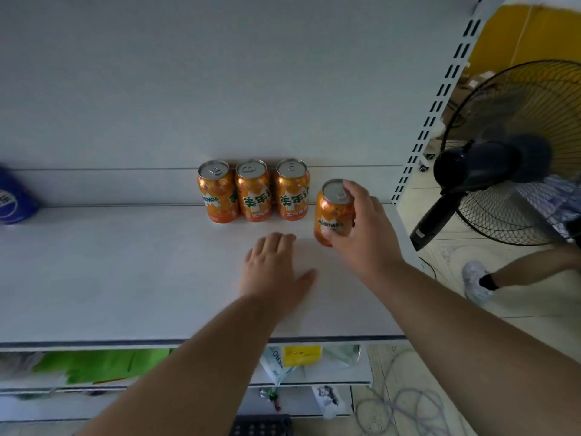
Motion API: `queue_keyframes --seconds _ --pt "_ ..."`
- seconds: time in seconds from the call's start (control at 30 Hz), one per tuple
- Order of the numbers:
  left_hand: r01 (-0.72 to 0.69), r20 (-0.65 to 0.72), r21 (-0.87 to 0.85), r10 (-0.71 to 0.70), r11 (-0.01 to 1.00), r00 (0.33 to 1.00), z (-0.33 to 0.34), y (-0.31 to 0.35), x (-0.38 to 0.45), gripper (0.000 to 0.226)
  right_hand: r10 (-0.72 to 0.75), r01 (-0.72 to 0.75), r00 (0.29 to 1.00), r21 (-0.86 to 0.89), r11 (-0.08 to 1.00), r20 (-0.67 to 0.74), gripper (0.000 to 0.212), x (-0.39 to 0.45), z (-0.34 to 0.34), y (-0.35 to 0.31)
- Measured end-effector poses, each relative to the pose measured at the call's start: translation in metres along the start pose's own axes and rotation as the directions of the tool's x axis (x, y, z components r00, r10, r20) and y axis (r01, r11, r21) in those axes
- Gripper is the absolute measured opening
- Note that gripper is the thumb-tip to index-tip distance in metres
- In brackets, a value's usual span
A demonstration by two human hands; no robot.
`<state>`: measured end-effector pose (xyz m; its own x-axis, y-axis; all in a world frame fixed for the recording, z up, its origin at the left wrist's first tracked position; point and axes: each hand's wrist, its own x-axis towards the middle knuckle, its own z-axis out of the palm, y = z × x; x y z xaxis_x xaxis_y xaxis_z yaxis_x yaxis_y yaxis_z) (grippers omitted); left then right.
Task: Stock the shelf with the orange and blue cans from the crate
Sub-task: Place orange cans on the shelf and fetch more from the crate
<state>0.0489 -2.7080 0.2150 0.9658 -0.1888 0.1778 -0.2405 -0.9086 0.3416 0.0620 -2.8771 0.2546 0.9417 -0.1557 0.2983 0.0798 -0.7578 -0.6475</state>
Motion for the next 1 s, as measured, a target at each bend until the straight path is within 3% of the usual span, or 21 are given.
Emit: queue_keyframes --seconds 0.6,0.8,1.0 --pt "0.008 0.046 0.078 -0.012 0.997 0.999 0.012 -0.002 0.0 0.075 0.034 -0.031 0.998 -0.071 0.997 0.043 0.088 0.058 0.027 0.008" --pt "-0.006 0.012 -0.039 0.006 0.999 1.0 -0.007 -0.002 -0.026 0.065 -0.108 0.103 0.993 -0.111 0.988 -0.045 0.089 0.006 0.001 -0.013" --pt "-0.001 -0.055 -0.058 -0.003 0.998 0.998 -0.043 -0.034 -0.117 0.056 -0.21 0.212 0.977 -0.031 0.977 0.047 0.077 -0.094 -0.016 -0.066"
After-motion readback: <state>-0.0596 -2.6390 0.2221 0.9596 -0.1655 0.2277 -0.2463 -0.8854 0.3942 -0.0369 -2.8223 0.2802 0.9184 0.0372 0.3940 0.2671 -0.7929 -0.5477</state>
